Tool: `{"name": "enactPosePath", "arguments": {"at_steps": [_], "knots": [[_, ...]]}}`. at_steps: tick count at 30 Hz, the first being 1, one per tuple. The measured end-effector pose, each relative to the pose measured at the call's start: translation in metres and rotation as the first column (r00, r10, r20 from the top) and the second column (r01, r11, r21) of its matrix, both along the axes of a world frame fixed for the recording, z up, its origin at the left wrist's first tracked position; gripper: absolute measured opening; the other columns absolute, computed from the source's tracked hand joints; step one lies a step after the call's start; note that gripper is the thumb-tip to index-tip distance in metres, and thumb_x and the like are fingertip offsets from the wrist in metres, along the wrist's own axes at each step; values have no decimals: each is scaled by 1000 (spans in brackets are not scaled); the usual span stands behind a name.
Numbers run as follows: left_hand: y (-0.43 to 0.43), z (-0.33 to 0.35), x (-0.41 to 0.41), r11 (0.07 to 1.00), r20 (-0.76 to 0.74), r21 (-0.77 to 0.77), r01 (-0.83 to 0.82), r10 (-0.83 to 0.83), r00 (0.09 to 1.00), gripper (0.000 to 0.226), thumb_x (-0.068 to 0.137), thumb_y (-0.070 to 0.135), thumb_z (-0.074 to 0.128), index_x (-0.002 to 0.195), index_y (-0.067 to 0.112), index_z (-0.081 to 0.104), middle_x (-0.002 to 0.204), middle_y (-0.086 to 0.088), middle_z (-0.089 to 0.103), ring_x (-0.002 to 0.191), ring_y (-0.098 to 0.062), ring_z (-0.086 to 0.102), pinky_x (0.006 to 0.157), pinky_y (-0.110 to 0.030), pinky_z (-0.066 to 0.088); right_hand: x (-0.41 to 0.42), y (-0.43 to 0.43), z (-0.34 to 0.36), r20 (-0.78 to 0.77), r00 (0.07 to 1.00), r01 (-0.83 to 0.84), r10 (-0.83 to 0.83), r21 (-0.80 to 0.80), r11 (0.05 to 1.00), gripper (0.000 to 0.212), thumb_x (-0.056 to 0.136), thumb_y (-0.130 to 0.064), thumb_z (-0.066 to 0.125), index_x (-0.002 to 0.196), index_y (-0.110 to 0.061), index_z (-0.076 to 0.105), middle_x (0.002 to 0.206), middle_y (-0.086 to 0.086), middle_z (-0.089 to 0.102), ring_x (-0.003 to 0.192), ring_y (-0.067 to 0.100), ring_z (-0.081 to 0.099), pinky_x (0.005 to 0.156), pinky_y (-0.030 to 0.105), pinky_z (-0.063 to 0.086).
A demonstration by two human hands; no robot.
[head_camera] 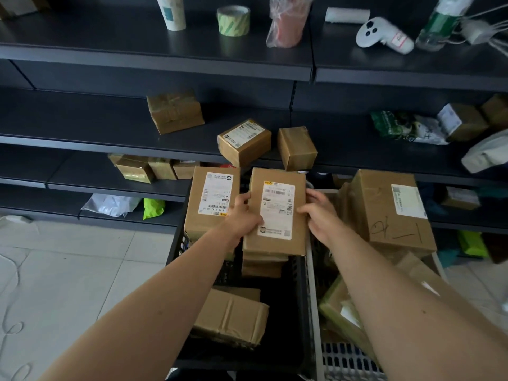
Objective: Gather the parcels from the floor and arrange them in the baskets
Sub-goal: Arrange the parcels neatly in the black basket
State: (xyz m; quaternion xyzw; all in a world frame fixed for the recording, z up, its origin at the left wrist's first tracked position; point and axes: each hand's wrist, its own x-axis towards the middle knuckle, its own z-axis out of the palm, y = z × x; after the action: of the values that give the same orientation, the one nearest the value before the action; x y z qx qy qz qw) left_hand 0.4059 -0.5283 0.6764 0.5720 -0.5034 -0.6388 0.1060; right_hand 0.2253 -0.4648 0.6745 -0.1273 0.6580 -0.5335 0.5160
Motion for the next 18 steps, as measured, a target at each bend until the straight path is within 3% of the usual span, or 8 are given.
{"name": "enactPosePath", "arguments": {"at_steps": [2, 5, 7, 9, 11, 14, 15, 18], "knots": [[-4, -13, 0, 996, 79, -87, 28, -21, 997, 78, 80, 5, 62, 145, 35, 32, 141, -5, 35, 125, -28, 43, 105, -44, 43, 11, -8, -12, -10, 999, -47, 48, 35, 998, 74, 84, 19, 53, 146, -20, 42, 140, 5, 53, 119, 20, 55, 94, 36, 52], [2, -30, -7, 988, 173, -55, 144, -133, 976, 72, 81, 10, 60, 147, 21, 33, 150, -8, 32, 132, -27, 39, 108, -44, 41, 27, -19, -32, -137, 956, -226, 258, 215, 950, 76, 85, 11, 54, 148, -27, 39, 146, 6, 48, 126, 24, 52, 97, 41, 52], [10, -35, -9, 977, 233, -25, 211, -199, 952, 76, 83, 10, 58, 151, 15, 24, 157, -9, 19, 140, -29, 29, 110, -37, 35, 35, -21, -39, -196, 912, -292, 359, 305, 907, 83, 84, 7, 54, 153, -31, 28, 152, 4, 41, 131, 25, 47, 91, 36, 52], [15, -37, -5, 962, 252, -116, 248, -213, 944, 66, 90, 4, 50, 151, 12, 27, 161, -4, 6, 146, -26, 19, 103, -27, 34, 37, -21, -41, -201, 908, -297, 368, 313, 902, 82, 86, 5, 52, 154, -33, 25, 151, 3, 41, 127, 23, 49, 75, 28, 50], [16, -38, 4, 934, 217, -244, 262, -210, 953, 56, 90, -1, 42, 145, 12, 42, 158, 0, 19, 141, -22, 31, 94, -22, 39, 36, -22, -40, -196, 917, -284, 349, 296, 912, 76, 91, 3, 51, 153, -32, 28, 147, 4, 45, 116, 19, 53, 68, 25, 47], [16, -36, 23, 945, 132, -264, 190, -160, 978, 38, 94, 0, 40, 118, 17, 64, 132, 1, 53, 106, -22, 60, 76, -30, 51, 38, -22, -42, -232, 911, -265, 341, 306, 915, 74, 92, 2, 52, 153, -31, 28, 146, 4, 47, 117, 21, 54, 80, 30, 48], [15, -34, 30, 953, 96, -263, 151, -130, 987, 34, 95, 1, 41, 111, 17, 66, 122, 3, 61, 97, -20, 63, 74, -32, 53, 43, -20, -43, -258, 908, -243, 329, 314, 918, 75, 91, 1, 53, 154, -30, 26, 146, 5, 46, 120, 23, 54, 82, 31, 47], [15, -33, 57, 943, 75, -307, 128, -110, 991, 30, 97, 1, 41, 96, 19, 66, 95, 13, 67, 80, -6, 61, 65, -19, 46, 59, -7, -50, -335, 910, -138, 244, 311, 940, 76, 90, -3, 55, 154, -29, 23, 147, 3, 46, 124, 24, 52, 85, 31, 46]]}}
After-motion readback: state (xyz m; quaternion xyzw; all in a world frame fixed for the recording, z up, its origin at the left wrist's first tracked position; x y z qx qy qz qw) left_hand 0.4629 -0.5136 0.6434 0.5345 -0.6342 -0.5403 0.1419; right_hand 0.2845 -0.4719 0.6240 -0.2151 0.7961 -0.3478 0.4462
